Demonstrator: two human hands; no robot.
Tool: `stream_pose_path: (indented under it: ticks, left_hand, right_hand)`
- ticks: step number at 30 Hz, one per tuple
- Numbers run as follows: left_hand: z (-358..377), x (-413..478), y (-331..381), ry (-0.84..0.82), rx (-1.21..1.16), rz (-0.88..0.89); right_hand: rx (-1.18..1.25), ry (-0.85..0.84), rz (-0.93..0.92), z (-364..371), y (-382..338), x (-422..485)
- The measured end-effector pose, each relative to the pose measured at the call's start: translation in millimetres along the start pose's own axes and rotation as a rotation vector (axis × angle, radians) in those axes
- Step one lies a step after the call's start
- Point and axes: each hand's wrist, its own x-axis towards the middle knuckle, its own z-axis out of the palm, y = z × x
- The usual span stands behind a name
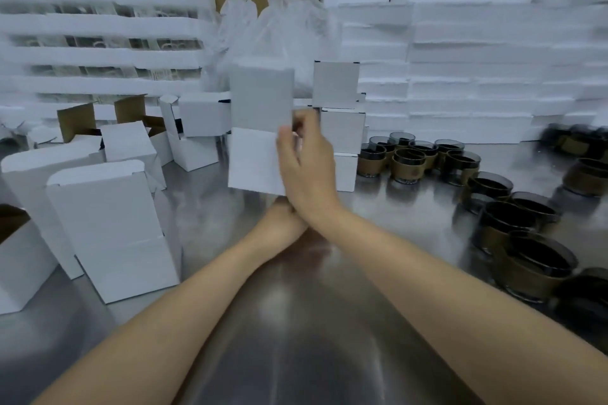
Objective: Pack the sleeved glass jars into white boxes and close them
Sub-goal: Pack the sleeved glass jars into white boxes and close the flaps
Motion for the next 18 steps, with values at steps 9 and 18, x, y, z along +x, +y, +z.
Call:
stream_pose_path:
  ticks: [9,18]
  left_hand:
    - [3,1,-7,-0.010,0.084,0.187]
    - [6,-21,14,-0.145,0.163,0.385]
  right_hand:
    - [-0.050,0.250,0.143,-129,62,-31]
    - [-0.356,-0.212,-0.048,-104,61,-44]
